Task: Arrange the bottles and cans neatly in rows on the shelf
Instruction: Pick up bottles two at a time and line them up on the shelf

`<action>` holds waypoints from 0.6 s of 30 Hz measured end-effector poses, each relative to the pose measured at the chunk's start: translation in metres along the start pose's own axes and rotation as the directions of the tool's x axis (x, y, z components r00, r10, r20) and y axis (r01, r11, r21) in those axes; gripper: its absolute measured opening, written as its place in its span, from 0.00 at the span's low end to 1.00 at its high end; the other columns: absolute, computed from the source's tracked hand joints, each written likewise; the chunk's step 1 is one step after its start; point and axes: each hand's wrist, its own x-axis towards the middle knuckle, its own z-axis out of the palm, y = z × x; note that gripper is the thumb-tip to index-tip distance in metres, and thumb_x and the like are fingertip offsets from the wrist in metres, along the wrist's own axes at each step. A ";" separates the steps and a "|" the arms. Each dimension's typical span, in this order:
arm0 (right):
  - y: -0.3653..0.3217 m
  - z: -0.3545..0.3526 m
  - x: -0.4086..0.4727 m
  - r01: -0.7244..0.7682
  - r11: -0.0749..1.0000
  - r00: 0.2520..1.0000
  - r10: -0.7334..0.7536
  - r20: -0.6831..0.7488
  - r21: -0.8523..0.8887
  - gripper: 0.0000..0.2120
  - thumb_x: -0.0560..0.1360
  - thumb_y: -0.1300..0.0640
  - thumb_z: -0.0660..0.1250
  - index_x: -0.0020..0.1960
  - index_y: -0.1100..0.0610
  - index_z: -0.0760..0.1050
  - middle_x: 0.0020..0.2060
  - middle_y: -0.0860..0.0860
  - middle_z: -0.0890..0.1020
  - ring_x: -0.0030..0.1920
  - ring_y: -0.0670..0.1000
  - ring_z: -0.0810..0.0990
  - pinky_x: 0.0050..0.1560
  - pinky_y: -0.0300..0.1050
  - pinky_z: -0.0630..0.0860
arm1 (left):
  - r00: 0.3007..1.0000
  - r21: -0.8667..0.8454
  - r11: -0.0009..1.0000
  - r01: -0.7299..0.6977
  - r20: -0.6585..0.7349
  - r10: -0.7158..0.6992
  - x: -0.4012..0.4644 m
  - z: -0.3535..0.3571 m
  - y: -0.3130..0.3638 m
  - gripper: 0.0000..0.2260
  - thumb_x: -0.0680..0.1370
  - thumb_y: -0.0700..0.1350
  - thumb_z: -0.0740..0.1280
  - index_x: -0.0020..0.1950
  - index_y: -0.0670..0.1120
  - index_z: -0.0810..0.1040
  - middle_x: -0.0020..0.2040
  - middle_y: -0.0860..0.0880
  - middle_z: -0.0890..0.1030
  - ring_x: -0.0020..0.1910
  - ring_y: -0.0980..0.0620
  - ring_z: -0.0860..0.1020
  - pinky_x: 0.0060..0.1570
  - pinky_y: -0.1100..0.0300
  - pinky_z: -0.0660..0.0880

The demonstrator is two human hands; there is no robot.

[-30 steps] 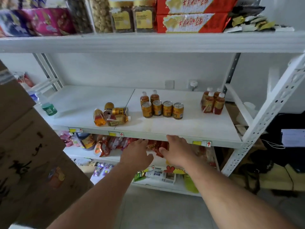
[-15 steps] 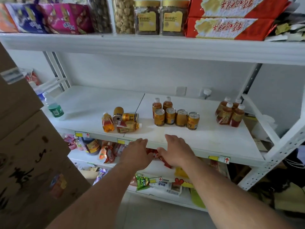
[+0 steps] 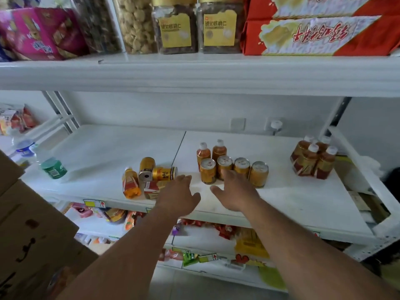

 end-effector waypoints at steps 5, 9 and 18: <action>0.008 -0.006 0.040 -0.096 0.995 0.995 0.096 -0.024 0.009 0.29 0.78 0.38 0.62 0.73 0.53 0.66 0.68 0.54 0.75 0.65 0.59 0.74 0.59 0.55 0.75 | 1.000 -0.018 1.000 -0.003 0.020 0.003 0.054 -0.004 -0.007 0.33 0.77 0.60 0.62 0.79 0.51 0.60 0.78 0.50 0.63 0.75 0.45 0.64 0.68 0.44 0.69; 0.009 -0.011 0.074 -0.145 0.989 0.988 0.145 -0.058 -0.003 0.30 0.78 0.38 0.62 0.72 0.55 0.66 0.67 0.56 0.75 0.65 0.59 0.73 0.61 0.54 0.73 | 0.999 -0.058 0.997 -0.045 0.014 0.046 0.097 -0.012 -0.013 0.31 0.77 0.59 0.63 0.78 0.48 0.62 0.76 0.49 0.66 0.73 0.44 0.67 0.67 0.47 0.69; 0.011 -0.015 0.128 -0.257 0.966 0.966 0.258 -0.032 0.035 0.32 0.78 0.38 0.61 0.76 0.54 0.63 0.71 0.55 0.71 0.69 0.59 0.70 0.64 0.55 0.71 | 0.996 -0.114 0.991 -0.068 0.055 0.075 0.179 -0.008 -0.034 0.36 0.75 0.59 0.68 0.79 0.51 0.59 0.78 0.51 0.64 0.74 0.47 0.65 0.68 0.48 0.67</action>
